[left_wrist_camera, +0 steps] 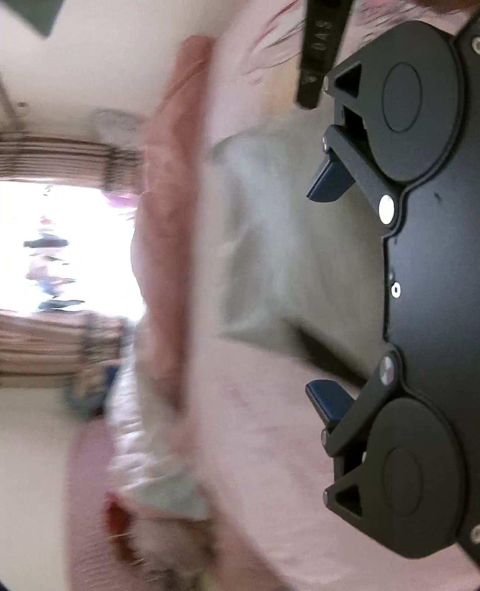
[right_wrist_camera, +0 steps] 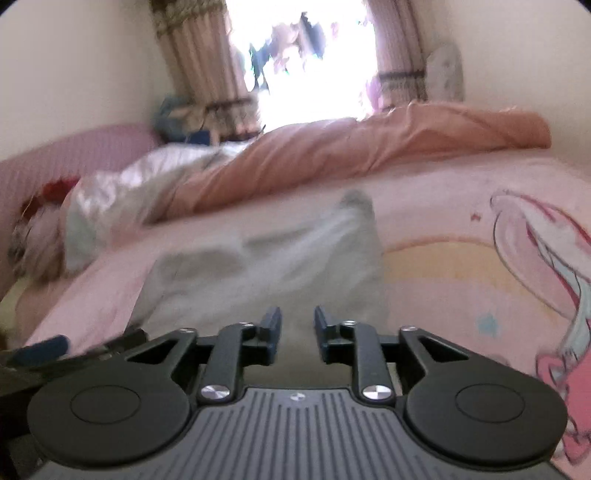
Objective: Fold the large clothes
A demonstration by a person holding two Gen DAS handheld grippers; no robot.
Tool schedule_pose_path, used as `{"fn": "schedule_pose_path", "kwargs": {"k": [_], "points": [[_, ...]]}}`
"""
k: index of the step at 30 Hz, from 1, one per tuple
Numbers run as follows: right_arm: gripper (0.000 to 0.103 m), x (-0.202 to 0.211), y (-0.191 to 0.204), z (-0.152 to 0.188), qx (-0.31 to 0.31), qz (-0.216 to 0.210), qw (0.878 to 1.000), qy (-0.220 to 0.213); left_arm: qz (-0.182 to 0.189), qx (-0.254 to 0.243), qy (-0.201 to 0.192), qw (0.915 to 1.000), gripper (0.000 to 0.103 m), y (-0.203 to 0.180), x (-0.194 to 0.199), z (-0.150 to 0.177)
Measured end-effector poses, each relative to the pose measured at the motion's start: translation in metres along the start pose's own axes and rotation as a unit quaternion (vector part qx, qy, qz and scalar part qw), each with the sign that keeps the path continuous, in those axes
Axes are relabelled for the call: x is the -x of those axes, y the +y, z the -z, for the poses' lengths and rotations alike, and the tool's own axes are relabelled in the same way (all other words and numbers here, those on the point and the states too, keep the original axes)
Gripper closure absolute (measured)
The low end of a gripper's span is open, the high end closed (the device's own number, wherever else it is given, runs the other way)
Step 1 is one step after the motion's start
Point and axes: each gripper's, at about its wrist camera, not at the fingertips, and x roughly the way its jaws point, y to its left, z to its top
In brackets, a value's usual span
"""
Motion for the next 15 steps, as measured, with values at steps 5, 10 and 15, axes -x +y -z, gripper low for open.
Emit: {"fn": "schedule_pose_path", "kwargs": {"k": [5, 10, 15], "points": [[0.076, -0.061, -0.027, 0.032, -0.027, 0.04, 0.999, 0.024, -0.033, -0.004, 0.079, 0.9963, 0.0, 0.018, -0.091, 0.03], [0.073, -0.047, -0.037, 0.018, -0.07, 0.045, 0.996, -0.013, -0.053, 0.06, 0.056, 0.9952, 0.0, 0.038, -0.075, 0.012], [0.054, -0.071, -0.029, -0.015, -0.045, 0.074, 0.995, -0.054, -0.013, 0.089, 0.045, 0.9949, 0.0, 0.033, -0.104, -0.028]]}}
